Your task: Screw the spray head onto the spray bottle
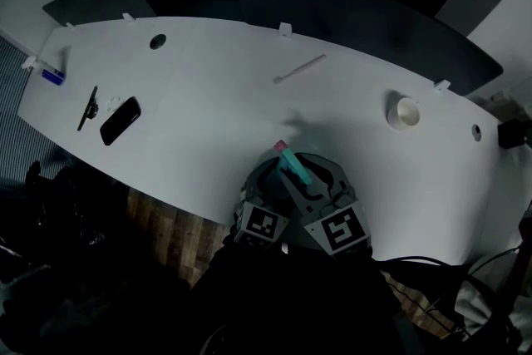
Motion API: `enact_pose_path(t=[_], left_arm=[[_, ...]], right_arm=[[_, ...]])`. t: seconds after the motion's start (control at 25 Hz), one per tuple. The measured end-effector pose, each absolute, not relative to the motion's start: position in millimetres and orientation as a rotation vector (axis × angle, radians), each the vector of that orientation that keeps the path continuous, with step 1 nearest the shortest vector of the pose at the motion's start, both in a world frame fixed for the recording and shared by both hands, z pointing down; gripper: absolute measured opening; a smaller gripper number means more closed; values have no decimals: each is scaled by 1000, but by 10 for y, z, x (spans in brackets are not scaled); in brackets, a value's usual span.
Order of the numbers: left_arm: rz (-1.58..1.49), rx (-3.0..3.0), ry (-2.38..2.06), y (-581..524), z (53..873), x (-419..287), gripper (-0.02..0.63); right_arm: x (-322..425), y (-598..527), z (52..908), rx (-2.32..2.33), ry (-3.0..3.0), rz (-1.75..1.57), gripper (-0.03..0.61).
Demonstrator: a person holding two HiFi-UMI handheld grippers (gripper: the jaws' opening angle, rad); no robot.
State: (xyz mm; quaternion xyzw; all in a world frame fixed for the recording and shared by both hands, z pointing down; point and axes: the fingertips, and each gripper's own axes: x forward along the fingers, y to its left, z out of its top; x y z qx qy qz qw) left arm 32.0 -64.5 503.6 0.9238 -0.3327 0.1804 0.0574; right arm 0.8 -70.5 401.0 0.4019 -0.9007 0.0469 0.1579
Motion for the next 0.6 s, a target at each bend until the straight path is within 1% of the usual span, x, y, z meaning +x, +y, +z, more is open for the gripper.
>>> enact_pose_path(t=[0.12,0.2,0.24,0.28,0.32,0.4,0.48,0.6], left_arm=[[565,2852,-845,-619,5003,305,368],[545,2893,-634,-637,4910,330,381],[564,2921,-506,-644,4887,366,403],[603,2947,-369,-640,4895,415,411],[642,2962,-240,-623,4916,470,411],[655,2965,-106,-601,4929,551,382],[589,2967,-195,-639,4898,566,379],[482,2939,-541,-723,4862,539,376]], right_arm=[[-3,-698,4021,1091,-2573,153,146],[-8,-699,4025,1031,-2586,168,144],[-10,-700,4028,994,-2592,172,144],[-11,-697,4035,953,-2593,175,146],[-11,-693,4043,913,-2592,179,146],[6,-705,4048,875,-2587,183,144],[37,-735,4036,916,-2595,176,146],[82,-749,4008,1090,-2610,140,146]])
